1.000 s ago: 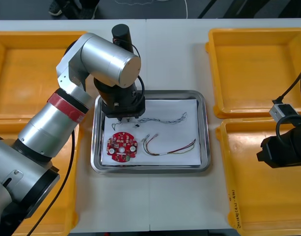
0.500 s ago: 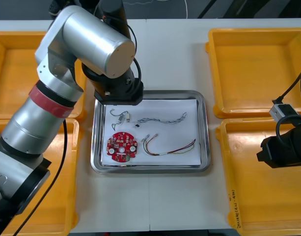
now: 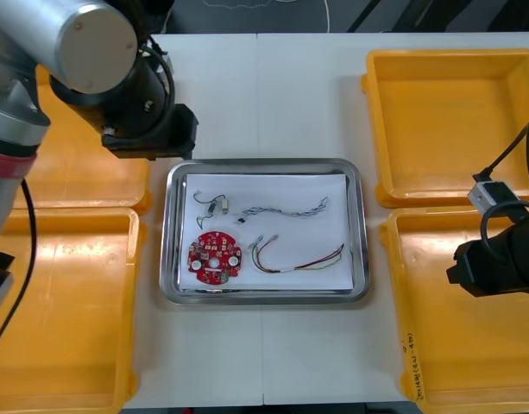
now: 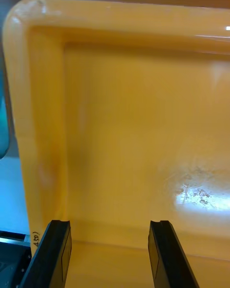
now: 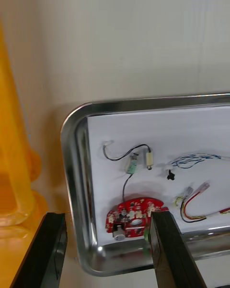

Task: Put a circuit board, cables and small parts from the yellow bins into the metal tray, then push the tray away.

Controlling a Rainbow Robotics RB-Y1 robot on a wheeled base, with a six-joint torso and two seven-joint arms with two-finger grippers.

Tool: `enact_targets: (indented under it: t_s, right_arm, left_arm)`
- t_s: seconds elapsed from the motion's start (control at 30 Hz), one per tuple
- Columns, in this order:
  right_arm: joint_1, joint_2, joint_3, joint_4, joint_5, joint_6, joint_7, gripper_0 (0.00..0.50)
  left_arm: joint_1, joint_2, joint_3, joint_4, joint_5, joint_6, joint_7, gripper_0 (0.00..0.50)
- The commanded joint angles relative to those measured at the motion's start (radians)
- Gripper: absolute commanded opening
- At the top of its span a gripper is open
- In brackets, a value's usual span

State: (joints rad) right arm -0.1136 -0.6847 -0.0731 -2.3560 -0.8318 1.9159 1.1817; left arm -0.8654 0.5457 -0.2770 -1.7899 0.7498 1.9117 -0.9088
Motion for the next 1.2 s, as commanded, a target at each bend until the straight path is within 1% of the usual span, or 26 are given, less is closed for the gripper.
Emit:
enact_targets:
  t_s: [0.03,0.07,0.1,0.17,0.27,0.3,0.47,0.57,0.7,0.77,0.9,1.03,1.1,1.2]
  right_arm:
    - [-0.034,0.011,0.116,-0.074,0.072,0.004,0.076,0.468]
    - [-0.038,0.011,0.133,-0.080,0.089,0.004,0.093,0.466]
    - [-0.050,0.011,0.165,-0.083,0.123,0.004,0.122,0.467]
    - [-0.080,0.011,0.225,-0.085,0.161,0.004,0.177,0.465]
    - [-0.120,0.017,0.276,-0.085,0.164,0.004,0.240,0.454]
    - [-0.127,0.019,0.285,-0.085,0.164,0.004,0.253,0.452]
    - [-0.207,0.053,0.363,-0.083,0.152,0.004,0.366,0.450]
    - [-0.256,0.071,0.412,-0.085,0.149,0.004,0.411,0.449]
    - [-0.307,0.091,0.484,-0.072,0.149,0.004,0.423,0.451]
    - [-0.342,0.103,0.535,-0.042,0.152,0.004,0.431,0.451]
    - [-0.391,0.120,0.608,-0.005,0.168,0.004,0.446,0.451]
    - [-0.449,0.156,0.681,0.043,0.214,0.004,0.532,0.451]
    - [-0.485,0.174,0.708,0.081,0.212,0.004,0.578,0.449]
    - [-0.514,0.185,0.737,0.096,0.206,0.004,0.599,0.450]
  left_arm:
    - [-0.037,0.135,0.024,-0.039,0.086,0.008,-0.067,0.500]
    - [-0.034,0.148,0.024,-0.040,0.098,0.008,-0.070,0.500]
    - [-0.024,0.174,0.024,-0.043,0.121,0.008,-0.074,0.500]
    - [0.005,0.224,0.025,-0.065,0.151,0.000,-0.084,0.500]
    - [0.059,0.258,0.067,-0.092,0.172,-0.013,-0.104,0.500]
    - [0.072,0.260,0.082,-0.098,0.174,-0.010,-0.119,0.500]
    - [0.215,0.261,0.233,-0.171,0.166,0.008,-0.226,0.500]
    - [0.278,0.264,0.280,-0.200,0.158,0.008,-0.272,0.500]
    - [0.341,0.269,0.334,-0.227,0.155,0.008,-0.329,0.500]
    - [0.381,0.269,0.368,-0.247,0.149,0.008,-0.357,0.500]
    - [0.436,0.269,0.412,-0.273,0.148,0.008,-0.360,0.500]
    - [0.491,0.269,0.453,-0.302,0.144,0.008,-0.361,0.500]
    - [0.520,0.269,0.478,-0.319,0.135,0.008,-0.357,0.500]
    - [0.551,0.269,0.501,-0.342,0.126,0.008,-0.352,0.500]
